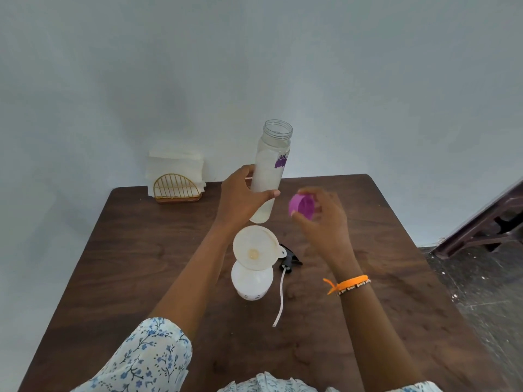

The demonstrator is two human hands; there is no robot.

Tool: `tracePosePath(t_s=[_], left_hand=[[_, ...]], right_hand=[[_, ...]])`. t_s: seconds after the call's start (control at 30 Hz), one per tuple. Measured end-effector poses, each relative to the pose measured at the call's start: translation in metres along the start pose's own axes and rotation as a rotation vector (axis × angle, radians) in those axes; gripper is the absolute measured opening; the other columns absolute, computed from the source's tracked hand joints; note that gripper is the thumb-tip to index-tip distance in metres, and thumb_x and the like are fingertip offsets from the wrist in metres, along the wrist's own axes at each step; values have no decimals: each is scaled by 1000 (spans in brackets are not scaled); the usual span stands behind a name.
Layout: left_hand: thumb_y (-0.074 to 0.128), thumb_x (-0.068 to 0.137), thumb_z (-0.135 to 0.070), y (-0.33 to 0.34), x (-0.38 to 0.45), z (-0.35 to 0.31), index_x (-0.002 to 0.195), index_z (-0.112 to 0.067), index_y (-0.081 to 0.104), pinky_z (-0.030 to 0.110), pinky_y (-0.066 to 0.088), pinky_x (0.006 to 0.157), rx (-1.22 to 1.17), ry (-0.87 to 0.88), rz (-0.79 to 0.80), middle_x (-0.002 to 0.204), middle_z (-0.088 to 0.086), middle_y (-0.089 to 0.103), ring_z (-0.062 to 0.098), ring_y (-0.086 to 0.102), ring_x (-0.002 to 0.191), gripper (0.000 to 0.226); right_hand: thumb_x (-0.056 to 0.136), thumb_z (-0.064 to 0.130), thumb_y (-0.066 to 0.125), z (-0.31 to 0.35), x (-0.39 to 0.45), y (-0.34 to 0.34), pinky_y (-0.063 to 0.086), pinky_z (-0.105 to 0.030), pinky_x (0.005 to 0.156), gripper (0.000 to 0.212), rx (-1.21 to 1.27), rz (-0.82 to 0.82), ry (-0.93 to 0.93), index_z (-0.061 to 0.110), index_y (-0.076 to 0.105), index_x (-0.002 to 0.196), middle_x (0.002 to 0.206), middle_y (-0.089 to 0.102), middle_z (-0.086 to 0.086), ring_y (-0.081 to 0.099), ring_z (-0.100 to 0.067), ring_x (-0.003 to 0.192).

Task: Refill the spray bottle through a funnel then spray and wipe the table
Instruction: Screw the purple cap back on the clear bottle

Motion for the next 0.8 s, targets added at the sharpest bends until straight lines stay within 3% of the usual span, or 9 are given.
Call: tracePosePath(t_s=[0.17,0.3,0.37,0.57,0.7,0.8], left_hand=[[82,64,-35,-14,4,-12,122,-18,55,5,41,68,-30,30,-50,117,-4,63,3,58,92,65],[82,65,-36,-22,10,-20,123,-16,55,7,42,71,-15,52,-70,120,0,63,6,58,94,67],[81,66,-37,-26,12,-24,124,-14,55,12,44,74,-8,64,-80,122,2,62,8,58,95,68],[81,66,-36,-32,12,-33,127,-13,53,25,50,85,-50,77,-83,126,1,60,11,59,101,71],[80,68,-37,-37,9,-37,128,-15,52,20,49,80,-81,98,-88,127,0,59,9,58,100,70],[78,69,-40,-42,12,-38,128,-18,51,11,44,72,-81,104,-93,126,-2,59,9,58,100,69]], right_hand=[[75,16,70,63,22,-30,45,-8,71,37,235,-193,-98,24,51,106,109,54,2,58,-10,86],[76,12,68,103,33,-41,50,-19,81,36,480,-284,-207,23,45,102,104,54,5,61,-21,90],[76,10,65,119,40,-42,51,-21,81,39,577,-295,-275,22,45,107,109,50,-2,59,-28,95],[81,0,64,139,69,-26,52,-27,89,32,602,-173,-349,9,56,111,119,53,-13,58,-25,109],[85,6,63,146,78,-16,50,-35,95,29,473,-36,-389,8,58,114,115,63,-5,60,-20,109],[91,5,55,151,84,-18,50,-26,90,23,530,43,-383,13,62,111,108,66,1,62,-9,102]])
Point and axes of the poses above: each hand's wrist, its own x-axis towards the middle knuckle, its own y-axis out of the palm, z = x × y, the point moved 7 cm from there along x, towards the middle knuckle
